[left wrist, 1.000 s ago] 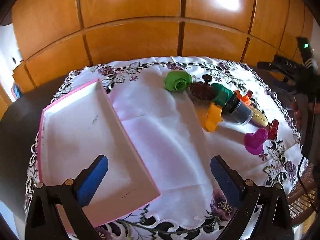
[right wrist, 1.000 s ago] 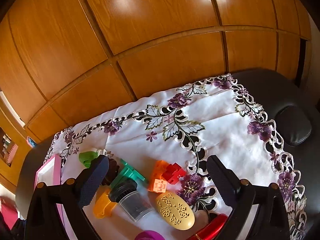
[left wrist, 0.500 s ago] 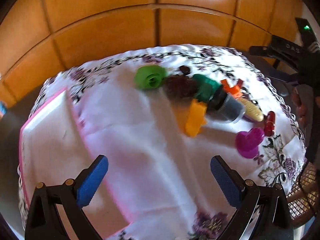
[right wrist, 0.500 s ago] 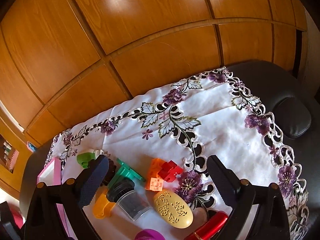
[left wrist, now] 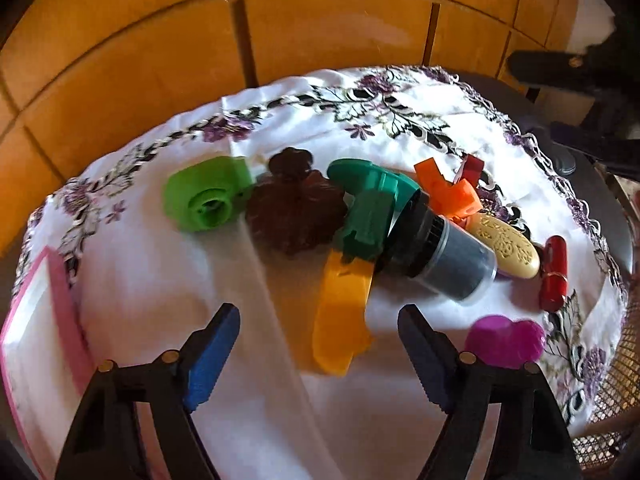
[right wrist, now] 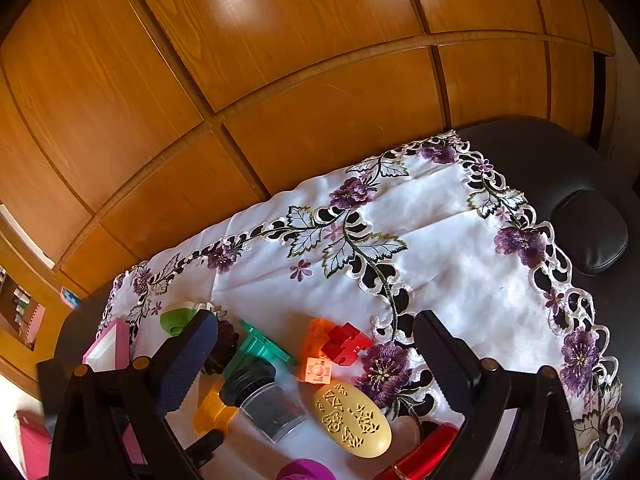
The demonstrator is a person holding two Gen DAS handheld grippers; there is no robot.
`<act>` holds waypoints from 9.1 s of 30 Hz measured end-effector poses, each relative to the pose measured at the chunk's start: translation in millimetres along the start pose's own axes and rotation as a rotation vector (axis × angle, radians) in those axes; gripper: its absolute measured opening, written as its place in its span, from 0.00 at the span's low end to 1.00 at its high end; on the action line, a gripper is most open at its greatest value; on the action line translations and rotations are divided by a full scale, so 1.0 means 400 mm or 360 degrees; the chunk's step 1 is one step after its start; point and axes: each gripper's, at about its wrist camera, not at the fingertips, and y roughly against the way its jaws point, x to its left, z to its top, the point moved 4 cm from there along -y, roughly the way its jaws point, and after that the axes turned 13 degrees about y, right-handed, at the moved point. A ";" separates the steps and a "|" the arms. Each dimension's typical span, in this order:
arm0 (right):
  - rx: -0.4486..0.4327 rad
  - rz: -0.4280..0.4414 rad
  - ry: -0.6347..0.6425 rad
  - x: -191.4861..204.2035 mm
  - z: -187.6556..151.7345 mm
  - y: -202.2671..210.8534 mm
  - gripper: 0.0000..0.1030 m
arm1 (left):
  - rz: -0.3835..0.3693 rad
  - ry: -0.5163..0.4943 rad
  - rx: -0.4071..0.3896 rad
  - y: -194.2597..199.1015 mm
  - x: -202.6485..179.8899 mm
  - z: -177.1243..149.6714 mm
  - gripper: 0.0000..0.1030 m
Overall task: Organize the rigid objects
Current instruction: 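Grasp the orange plastic piece with the left gripper, then carry the orange piece into the tray and open the left gripper while the right gripper grasps the magenta cup, then carry the magenta perforated cup toward the tray with the right gripper, then lower the magenta cup into the tray beside the orange piece, open right gripper, then move both tools back to the remaining objects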
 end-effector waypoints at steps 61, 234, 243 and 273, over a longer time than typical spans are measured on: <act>0.0685 0.0252 0.1045 0.368 -0.300 -0.116 0.31 | 0.0025 0.0729 -0.0431 0.405 0.461 -0.208 0.29; 0.0242 0.0550 0.1273 0.894 -0.289 -0.041 0.44 | 0.0563 0.1070 -0.0495 0.500 0.620 -0.485 0.62; 0.0193 0.0422 0.1162 0.748 -0.226 -0.033 0.44 | 0.0541 0.0964 -0.0450 0.478 0.577 -0.451 0.62; 0.0120 -0.0122 0.0288 0.091 -0.014 -0.074 0.44 | 0.0299 0.0368 -0.0295 0.284 0.291 -0.107 0.74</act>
